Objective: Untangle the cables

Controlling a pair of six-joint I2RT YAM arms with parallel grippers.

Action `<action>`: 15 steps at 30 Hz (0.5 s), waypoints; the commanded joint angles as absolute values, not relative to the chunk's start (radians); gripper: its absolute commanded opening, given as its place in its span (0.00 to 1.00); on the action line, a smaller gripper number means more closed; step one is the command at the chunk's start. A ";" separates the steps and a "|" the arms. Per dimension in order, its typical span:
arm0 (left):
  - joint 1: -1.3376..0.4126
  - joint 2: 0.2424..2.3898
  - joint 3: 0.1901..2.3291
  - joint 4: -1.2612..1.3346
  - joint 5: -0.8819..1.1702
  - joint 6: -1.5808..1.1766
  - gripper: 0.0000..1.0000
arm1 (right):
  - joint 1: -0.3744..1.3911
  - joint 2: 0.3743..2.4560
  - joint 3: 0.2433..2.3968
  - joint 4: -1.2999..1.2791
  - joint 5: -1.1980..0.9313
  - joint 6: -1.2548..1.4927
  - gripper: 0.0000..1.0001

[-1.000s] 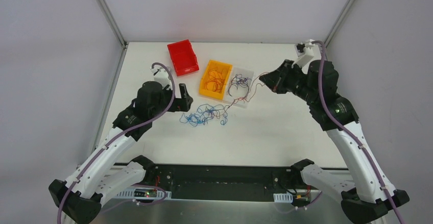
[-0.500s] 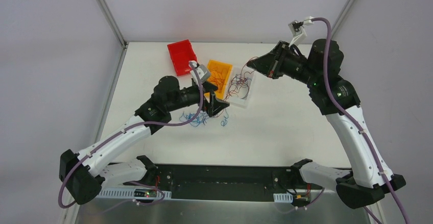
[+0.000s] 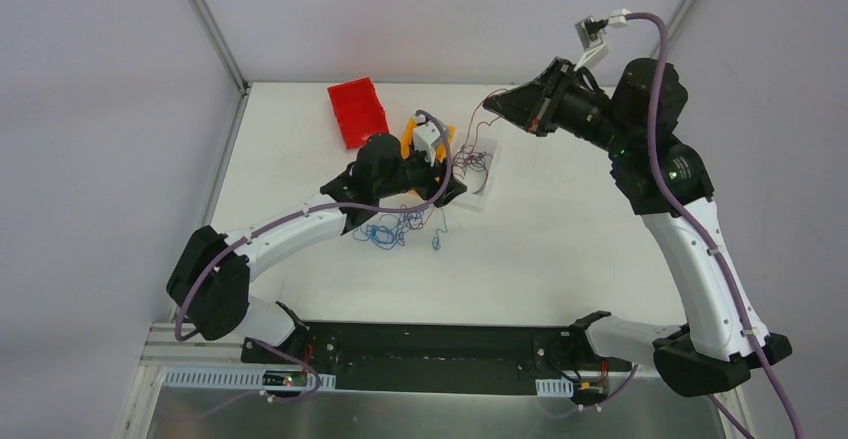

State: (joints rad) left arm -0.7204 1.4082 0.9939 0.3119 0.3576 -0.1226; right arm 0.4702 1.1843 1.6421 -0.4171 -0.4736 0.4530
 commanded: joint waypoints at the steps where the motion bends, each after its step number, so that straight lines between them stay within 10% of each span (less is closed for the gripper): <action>1: -0.724 1.432 0.911 0.373 0.284 -0.253 0.59 | 0.473 1.193 1.794 -0.384 -0.396 0.423 0.00; 15: -0.725 1.194 0.448 0.299 0.164 -0.449 0.42 | 0.450 1.201 2.039 -0.407 0.100 0.308 0.00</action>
State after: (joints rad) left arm -0.7204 1.2968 0.4919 0.3302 0.2317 -0.3855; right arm 0.4580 1.2167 2.0232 -0.4393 -0.0772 0.3550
